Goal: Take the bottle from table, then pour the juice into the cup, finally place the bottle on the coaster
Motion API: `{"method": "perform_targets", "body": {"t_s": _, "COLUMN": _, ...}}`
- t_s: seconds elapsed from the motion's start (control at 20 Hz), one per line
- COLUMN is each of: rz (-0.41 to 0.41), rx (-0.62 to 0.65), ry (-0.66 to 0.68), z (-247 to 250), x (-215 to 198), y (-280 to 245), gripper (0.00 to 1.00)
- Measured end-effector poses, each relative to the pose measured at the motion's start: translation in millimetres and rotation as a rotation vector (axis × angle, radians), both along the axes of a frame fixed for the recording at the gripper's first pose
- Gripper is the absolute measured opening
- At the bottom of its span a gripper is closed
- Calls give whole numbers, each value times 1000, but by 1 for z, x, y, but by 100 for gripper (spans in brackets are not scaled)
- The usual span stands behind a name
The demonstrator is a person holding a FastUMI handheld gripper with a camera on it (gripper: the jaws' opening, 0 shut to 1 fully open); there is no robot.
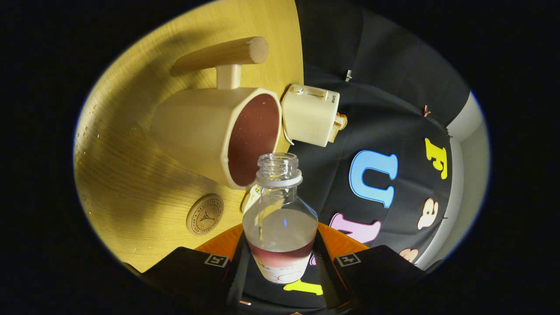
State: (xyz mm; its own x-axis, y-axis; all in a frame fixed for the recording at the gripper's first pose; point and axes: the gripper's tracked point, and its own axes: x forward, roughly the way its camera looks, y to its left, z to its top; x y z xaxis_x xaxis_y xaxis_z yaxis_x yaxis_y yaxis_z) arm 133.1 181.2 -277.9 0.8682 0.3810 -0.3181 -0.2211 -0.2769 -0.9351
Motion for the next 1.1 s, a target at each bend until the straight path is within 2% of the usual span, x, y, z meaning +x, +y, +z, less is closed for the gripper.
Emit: {"method": "perform_targets", "body": {"t_s": 1.1, "rz": 104, "rx": -154, "ry": -47, "z": 16, "x": 4, "y": 14, "gripper": 73}}
